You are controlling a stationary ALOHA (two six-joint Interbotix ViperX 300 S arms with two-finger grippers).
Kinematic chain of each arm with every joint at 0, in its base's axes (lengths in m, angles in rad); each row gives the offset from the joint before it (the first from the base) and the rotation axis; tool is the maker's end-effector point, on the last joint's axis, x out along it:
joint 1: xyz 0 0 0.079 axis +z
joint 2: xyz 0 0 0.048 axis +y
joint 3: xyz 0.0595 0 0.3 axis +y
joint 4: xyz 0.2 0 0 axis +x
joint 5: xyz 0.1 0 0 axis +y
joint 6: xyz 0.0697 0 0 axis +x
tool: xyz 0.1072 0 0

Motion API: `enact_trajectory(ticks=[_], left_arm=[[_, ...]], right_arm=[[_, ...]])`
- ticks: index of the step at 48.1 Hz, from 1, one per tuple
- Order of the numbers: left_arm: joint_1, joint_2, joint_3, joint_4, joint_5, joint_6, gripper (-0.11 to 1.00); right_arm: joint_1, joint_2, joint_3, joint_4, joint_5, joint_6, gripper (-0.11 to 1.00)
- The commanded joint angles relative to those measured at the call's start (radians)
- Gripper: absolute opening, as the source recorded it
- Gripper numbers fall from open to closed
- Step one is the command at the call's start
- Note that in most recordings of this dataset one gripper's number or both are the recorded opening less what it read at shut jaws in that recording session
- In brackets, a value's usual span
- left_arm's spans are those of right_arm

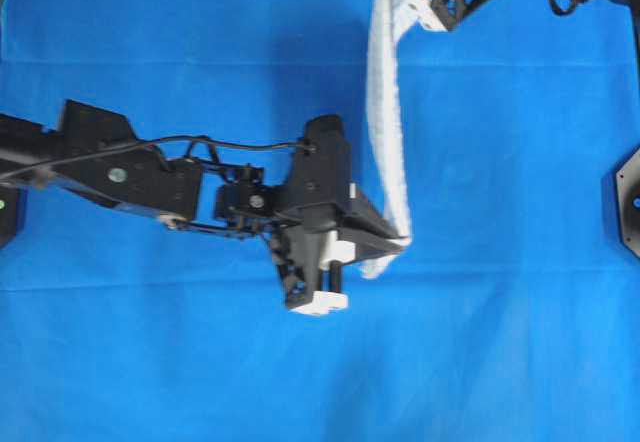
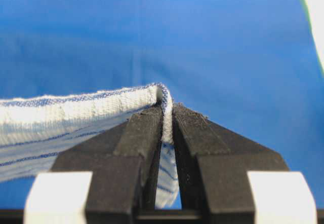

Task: Fold the blue towel.
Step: 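Lift and rotate the towel strip vertical, left gripper swinging toward the near side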

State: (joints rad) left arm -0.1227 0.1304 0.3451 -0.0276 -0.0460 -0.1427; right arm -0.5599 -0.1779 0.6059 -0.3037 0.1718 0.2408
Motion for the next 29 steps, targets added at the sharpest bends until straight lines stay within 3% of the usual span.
enact_trajectory(ticks=[1,9,17,29], left_arm=[[-0.003,0.025,-0.060,0.000,-0.049,0.003,0.04],[-0.003,0.133,-0.163,0.002,-0.101,0.005,0.04],[-0.002,0.216,-0.244,0.003,-0.103,0.005,0.04],[-0.003,0.210,-0.184,0.002,-0.109,-0.014,0.04]], right_arm=[[-0.020,-0.072,0.028,-0.003,-0.002,0.002,0.02],[-0.034,-0.160,0.114,-0.003,0.003,0.003,0.02],[-0.035,-0.176,0.132,-0.003,0.011,0.003,0.02],[-0.021,-0.023,0.069,-0.003,0.002,0.000,0.02]])
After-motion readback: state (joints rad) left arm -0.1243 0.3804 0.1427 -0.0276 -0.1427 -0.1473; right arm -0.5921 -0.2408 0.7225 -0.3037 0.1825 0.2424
